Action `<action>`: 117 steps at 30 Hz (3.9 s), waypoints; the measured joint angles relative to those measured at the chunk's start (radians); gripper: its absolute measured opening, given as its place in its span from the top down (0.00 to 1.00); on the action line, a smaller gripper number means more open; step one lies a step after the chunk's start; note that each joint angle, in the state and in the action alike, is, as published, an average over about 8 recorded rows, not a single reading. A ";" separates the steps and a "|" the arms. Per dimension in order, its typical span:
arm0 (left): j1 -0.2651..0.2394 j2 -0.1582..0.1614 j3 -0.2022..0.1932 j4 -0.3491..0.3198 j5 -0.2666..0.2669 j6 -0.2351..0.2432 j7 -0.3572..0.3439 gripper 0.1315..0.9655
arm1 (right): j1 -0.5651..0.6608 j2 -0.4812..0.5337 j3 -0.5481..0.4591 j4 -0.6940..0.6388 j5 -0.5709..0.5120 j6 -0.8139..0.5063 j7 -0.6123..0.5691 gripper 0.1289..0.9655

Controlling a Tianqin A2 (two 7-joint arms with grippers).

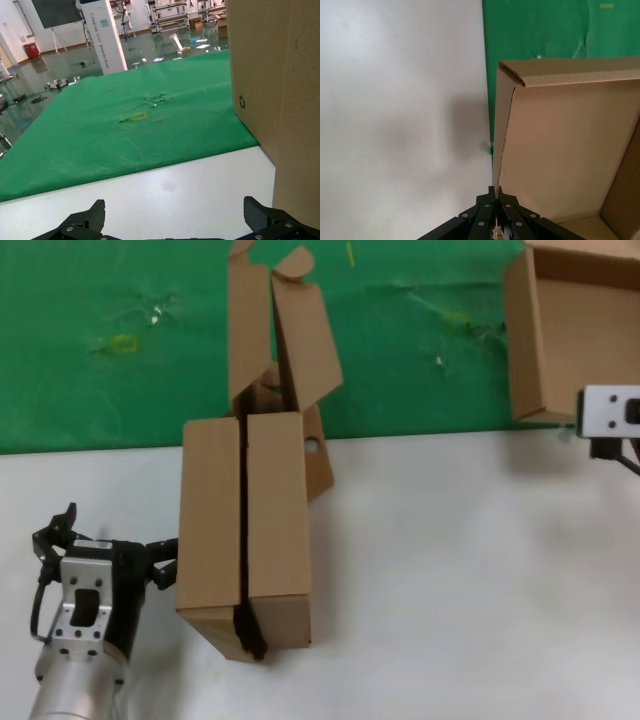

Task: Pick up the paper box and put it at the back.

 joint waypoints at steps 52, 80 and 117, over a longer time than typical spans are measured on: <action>0.004 0.016 -0.007 0.002 0.063 0.028 -0.010 0.00 | -0.038 -0.676 0.063 -0.684 -0.658 0.242 -0.108 0.98; 0.007 0.016 -0.010 0.003 0.077 0.044 -0.017 0.00 | -0.043 -0.665 0.080 -0.543 -0.621 0.134 -0.179 0.83; 0.055 0.067 -0.122 -0.016 0.224 0.143 -0.139 0.00 | -0.428 -0.605 0.568 0.059 -0.278 0.493 -0.192 0.05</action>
